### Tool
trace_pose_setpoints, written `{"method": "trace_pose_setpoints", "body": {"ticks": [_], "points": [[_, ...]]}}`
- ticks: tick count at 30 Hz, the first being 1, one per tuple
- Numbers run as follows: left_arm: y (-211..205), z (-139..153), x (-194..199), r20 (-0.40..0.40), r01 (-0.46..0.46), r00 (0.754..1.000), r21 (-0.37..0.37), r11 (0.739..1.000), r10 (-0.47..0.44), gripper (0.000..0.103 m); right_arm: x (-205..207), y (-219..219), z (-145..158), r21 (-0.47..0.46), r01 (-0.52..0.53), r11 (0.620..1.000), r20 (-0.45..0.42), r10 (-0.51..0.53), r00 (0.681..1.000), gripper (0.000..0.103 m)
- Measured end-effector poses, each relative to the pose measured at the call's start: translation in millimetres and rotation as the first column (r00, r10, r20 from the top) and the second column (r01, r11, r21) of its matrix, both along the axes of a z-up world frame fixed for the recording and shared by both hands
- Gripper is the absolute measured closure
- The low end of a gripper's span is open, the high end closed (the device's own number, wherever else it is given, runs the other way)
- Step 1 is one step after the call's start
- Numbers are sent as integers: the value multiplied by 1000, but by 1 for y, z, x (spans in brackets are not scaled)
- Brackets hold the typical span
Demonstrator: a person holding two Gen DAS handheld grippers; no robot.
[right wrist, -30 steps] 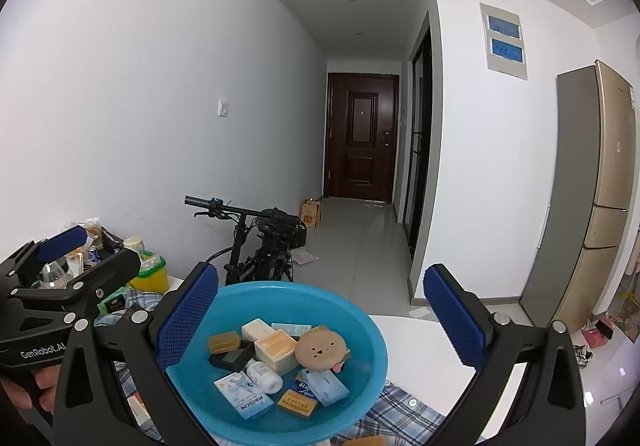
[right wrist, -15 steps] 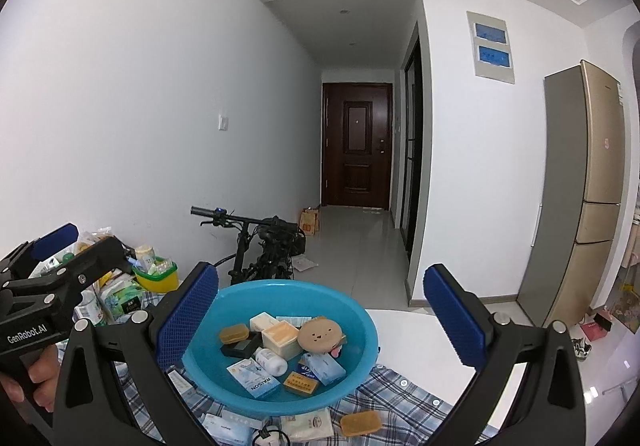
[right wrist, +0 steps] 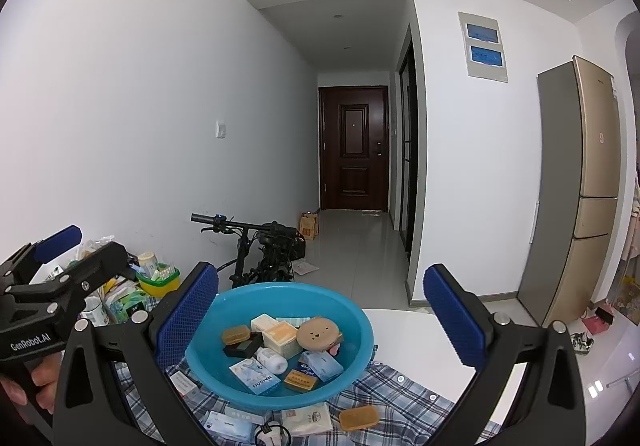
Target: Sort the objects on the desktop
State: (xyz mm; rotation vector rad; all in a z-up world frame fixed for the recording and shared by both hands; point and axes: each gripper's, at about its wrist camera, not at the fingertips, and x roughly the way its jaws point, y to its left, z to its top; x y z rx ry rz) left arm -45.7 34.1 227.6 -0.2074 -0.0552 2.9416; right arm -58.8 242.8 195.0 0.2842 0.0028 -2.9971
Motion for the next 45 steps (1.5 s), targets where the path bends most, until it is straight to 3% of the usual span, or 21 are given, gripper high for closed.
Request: {"method": "trace_pose_setpoints", "body": {"ticks": [4,20,27,35,40,45], "points": [[2,-8,6,35,49,998,-7,999,-49,0,5,2,-3,-5,-1,1000,-1,1,1000,1],[-3,-63,31,18,16,1000,-4,1000,-16,0,25,13,-53,-91,-39,995,17,41,999,1],[7,-101,38,11,5,1000,-54,999,-4,0,33,6,-84,16,-10,1000,-12,10,1000,1],[-2,-147,33,102,14,995,19,1000,-16,0,38,6,-120,12,-32,999,13,32,999,1],[7,-166,37,98,-16,995,-47,999,21,0,42,10,-139,14,-10,1000,22,9,1000,1],[9,-186,36,138,-8,990,-23,1000,11,0,46,16,-156,-5,26,1000,23,-26,999,1]]}}
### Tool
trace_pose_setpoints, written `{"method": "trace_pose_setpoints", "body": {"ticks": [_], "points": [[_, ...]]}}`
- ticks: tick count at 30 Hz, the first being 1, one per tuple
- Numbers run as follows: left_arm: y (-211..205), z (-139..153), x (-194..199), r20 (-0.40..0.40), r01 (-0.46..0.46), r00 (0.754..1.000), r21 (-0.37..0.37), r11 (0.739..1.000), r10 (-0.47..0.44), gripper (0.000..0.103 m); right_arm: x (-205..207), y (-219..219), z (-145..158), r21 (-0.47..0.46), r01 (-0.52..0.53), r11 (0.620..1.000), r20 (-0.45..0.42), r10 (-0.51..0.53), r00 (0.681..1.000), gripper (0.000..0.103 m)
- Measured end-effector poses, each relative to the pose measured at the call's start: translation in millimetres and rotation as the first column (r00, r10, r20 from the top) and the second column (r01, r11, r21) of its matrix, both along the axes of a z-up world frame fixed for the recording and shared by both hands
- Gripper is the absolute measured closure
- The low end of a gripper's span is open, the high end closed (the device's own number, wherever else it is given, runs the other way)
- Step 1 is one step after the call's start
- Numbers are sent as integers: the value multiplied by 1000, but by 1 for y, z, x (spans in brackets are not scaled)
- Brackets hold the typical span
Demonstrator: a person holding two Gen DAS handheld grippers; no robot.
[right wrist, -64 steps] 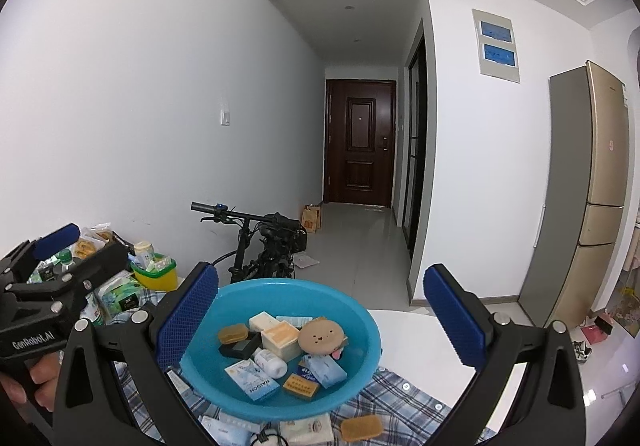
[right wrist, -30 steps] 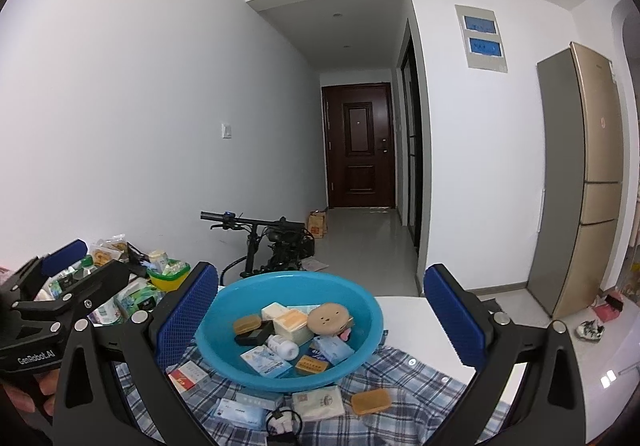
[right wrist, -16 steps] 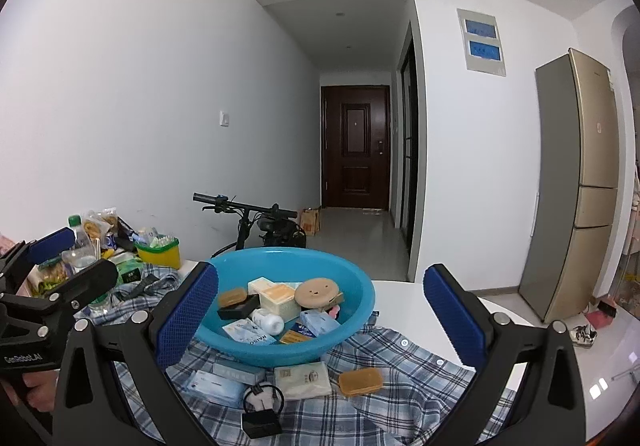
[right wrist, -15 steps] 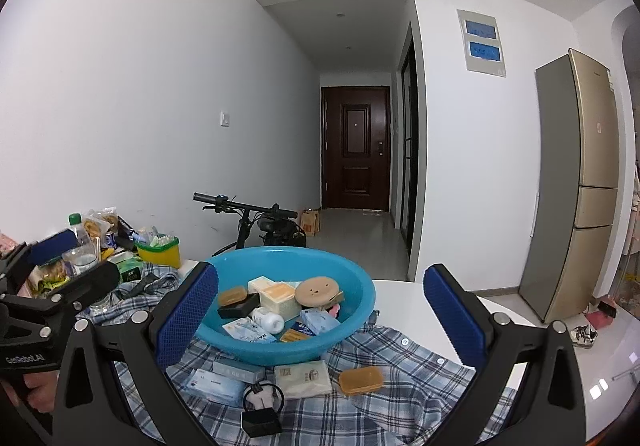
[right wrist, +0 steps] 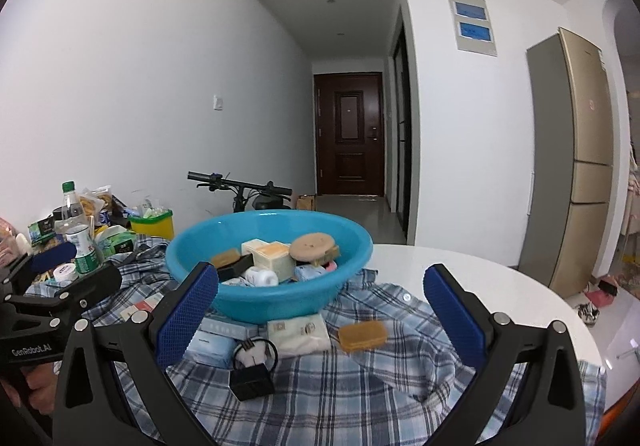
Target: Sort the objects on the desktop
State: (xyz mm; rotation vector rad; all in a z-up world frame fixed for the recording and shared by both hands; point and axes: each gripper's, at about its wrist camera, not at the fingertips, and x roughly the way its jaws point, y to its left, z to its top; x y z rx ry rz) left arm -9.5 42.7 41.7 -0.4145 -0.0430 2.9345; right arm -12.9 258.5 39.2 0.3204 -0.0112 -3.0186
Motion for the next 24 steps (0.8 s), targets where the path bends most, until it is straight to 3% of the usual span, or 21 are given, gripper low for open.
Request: {"method": "trace_pose_setpoints", "body": {"ticks": [4,10,24], "points": [[1,-14,-5,20,-16,1000,-41,999,17,0,3,-2,-13,16,21,1000,9,-22,1000,1],[-12,-23,-6,30,-15,999,28,1000,14,0,3,-6,-28,29,11,1000,10,-12,1000,1],[-6,-35,-7,21,-25,999,-12,1000,25,0,3,-12,-46,38,10,999,15,-11,1000,1]]}}
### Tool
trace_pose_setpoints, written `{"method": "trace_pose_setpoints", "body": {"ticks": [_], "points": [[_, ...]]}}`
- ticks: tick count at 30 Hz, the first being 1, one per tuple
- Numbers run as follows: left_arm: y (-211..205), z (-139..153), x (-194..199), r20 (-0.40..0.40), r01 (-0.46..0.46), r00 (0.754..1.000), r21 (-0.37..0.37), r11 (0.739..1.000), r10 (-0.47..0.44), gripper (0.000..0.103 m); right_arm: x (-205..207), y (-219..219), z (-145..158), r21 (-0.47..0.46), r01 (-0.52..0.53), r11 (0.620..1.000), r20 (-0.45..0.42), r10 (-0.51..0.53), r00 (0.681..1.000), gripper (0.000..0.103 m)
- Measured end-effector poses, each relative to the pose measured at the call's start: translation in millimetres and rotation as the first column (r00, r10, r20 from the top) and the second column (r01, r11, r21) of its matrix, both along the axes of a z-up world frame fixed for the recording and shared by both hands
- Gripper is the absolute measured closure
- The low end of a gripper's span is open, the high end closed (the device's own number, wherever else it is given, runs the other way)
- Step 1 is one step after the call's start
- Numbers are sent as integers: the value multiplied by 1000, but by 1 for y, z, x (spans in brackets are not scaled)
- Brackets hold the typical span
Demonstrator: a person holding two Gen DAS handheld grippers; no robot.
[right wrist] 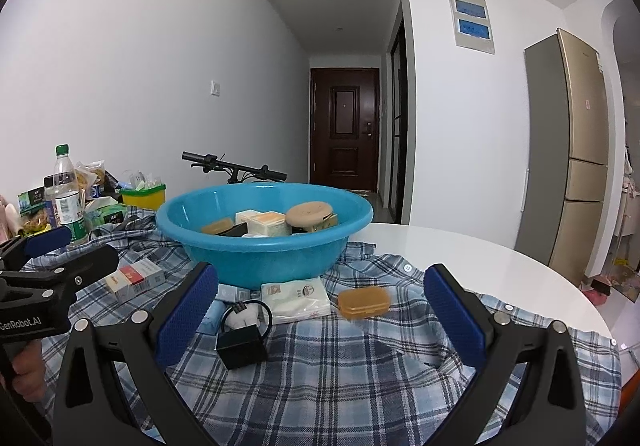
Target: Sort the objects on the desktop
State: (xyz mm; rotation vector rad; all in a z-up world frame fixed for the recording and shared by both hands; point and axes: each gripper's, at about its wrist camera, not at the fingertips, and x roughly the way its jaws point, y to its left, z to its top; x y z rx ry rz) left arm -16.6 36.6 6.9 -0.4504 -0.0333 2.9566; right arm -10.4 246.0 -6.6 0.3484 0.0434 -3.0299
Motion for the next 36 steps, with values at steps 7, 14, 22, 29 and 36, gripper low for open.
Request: {"method": "trace_pose_setpoints", "body": {"ticks": [7,14,22,29,36], "points": [[-2,-4,1,-13,-17,1000,4,1000,17,0,-5,4,-4,-32,-4,999,30,5,1000,1],[-4,-8,2,-27,-16,999,22,1000,17,0,-8,3,-6,-22,-10,1000,51,11,999,1],[-1,-9,-1,-8,-30,1000,-3,1000,30,0,-9,-1,-7,-2,-4,1000,60,4,998,1],[4,-11,-5,10,-37,999,-26,999,37,0,-12,0,-8,-10,-9,1000,77,10,997,1],[4,-11,-2,-5,-36,999,-26,999,36,0,-12,-1,-8,-9,-6,1000,74,7,997,1]]}}
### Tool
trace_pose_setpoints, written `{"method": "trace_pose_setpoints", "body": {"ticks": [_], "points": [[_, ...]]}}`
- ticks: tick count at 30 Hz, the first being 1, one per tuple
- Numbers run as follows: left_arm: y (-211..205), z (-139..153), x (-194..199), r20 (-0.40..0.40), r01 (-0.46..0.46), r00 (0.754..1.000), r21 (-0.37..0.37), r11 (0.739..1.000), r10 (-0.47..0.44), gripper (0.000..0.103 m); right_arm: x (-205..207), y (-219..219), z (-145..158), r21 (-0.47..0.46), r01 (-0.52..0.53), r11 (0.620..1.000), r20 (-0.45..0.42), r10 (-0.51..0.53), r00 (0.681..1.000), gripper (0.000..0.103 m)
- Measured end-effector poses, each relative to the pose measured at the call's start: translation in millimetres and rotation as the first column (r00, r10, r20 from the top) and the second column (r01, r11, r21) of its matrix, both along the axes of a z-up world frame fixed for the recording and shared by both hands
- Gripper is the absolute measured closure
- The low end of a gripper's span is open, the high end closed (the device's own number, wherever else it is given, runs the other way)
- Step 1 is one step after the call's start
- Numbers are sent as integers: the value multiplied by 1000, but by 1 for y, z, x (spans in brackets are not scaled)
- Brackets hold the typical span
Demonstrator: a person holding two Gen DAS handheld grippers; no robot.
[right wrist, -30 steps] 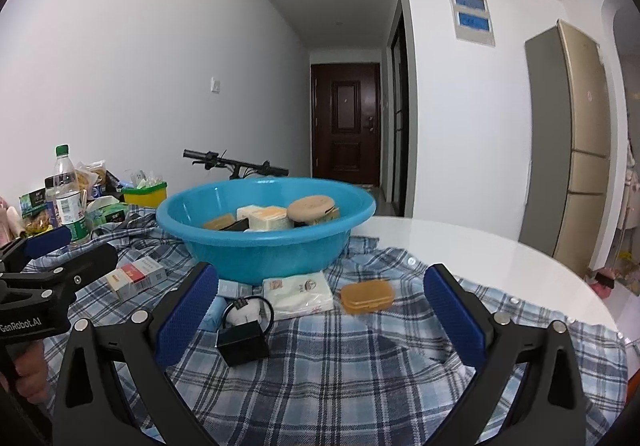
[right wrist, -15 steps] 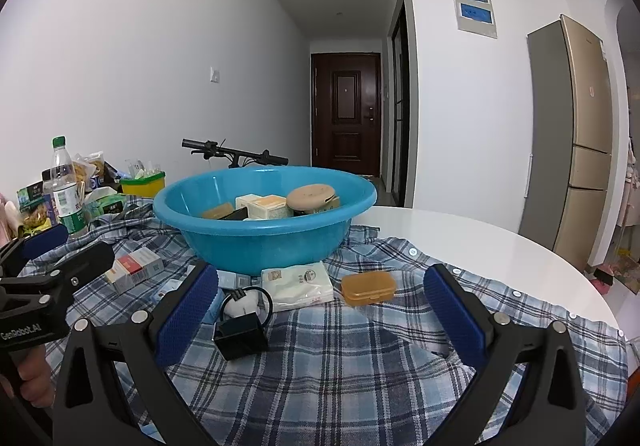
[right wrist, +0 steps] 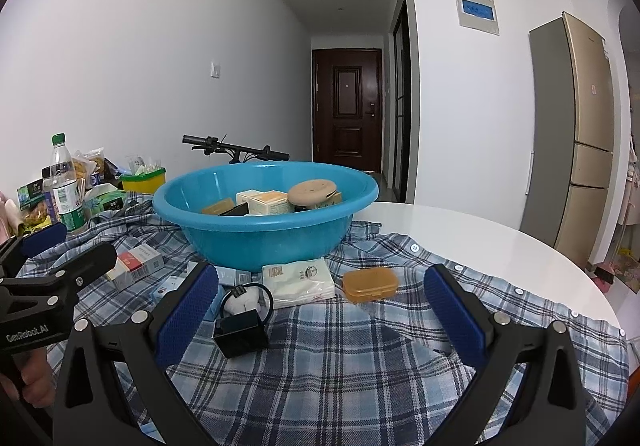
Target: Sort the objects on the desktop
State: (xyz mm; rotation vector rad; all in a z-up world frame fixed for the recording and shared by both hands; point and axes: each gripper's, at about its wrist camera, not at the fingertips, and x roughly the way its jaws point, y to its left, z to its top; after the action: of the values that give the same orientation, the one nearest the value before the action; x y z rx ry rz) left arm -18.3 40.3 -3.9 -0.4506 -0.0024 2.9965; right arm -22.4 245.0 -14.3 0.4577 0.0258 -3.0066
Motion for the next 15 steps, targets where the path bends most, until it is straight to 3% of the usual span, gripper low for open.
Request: {"method": "trace_pose_setpoints", "body": {"ticks": [15], "points": [[-3,-1,-3,7,-6,1000,-1,1000,6,0,0,1,0,2,0,1000,-1,0,1000,1]]}}
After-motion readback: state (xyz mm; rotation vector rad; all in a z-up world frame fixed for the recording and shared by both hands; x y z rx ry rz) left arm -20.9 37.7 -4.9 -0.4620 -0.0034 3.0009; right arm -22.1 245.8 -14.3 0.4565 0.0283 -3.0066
